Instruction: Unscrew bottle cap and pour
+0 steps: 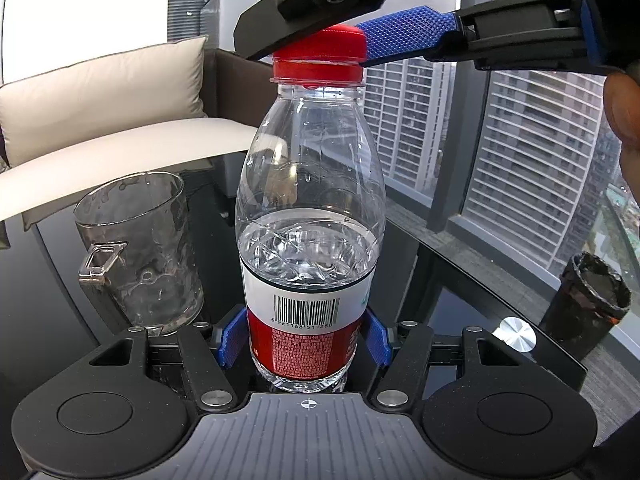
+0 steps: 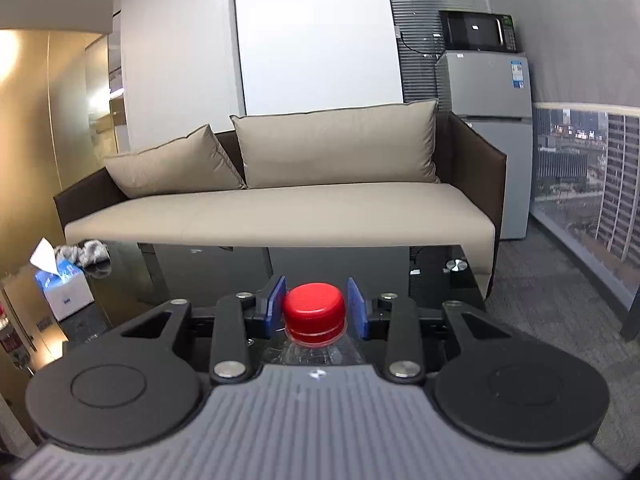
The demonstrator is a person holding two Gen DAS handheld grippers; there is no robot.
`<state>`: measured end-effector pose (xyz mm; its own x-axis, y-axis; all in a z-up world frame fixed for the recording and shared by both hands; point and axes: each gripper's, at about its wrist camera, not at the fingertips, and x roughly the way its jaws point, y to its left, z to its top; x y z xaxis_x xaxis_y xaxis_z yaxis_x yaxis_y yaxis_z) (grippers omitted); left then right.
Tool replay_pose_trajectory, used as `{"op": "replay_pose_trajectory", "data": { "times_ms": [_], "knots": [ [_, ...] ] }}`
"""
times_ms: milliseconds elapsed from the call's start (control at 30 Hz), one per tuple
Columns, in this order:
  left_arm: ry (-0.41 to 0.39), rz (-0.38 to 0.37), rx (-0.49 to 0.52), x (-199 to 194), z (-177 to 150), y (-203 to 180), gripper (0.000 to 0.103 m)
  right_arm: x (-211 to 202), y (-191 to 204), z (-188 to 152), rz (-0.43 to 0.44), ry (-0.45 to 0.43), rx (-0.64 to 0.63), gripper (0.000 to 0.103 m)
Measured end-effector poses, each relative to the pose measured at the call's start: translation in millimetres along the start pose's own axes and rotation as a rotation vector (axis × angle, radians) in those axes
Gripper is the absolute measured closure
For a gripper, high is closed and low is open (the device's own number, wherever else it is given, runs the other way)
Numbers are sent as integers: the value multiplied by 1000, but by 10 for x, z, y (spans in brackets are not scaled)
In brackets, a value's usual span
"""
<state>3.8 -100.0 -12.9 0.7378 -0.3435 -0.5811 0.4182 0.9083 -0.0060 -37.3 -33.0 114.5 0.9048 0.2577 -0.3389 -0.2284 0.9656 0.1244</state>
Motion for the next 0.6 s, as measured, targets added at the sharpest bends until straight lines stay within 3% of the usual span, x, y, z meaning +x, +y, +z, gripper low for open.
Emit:
{"op": "replay_pose_trajectory", "data": {
  "times_ms": [300, 600],
  "knots": [
    [-7, -7, 11, 45, -18, -25, 46, 14, -47, -28, 36, -13, -18, 70],
    [-23, -33, 31, 62, -42, -2, 47, 72, -284, 12, 200, -14, -81, 70]
  ]
}}
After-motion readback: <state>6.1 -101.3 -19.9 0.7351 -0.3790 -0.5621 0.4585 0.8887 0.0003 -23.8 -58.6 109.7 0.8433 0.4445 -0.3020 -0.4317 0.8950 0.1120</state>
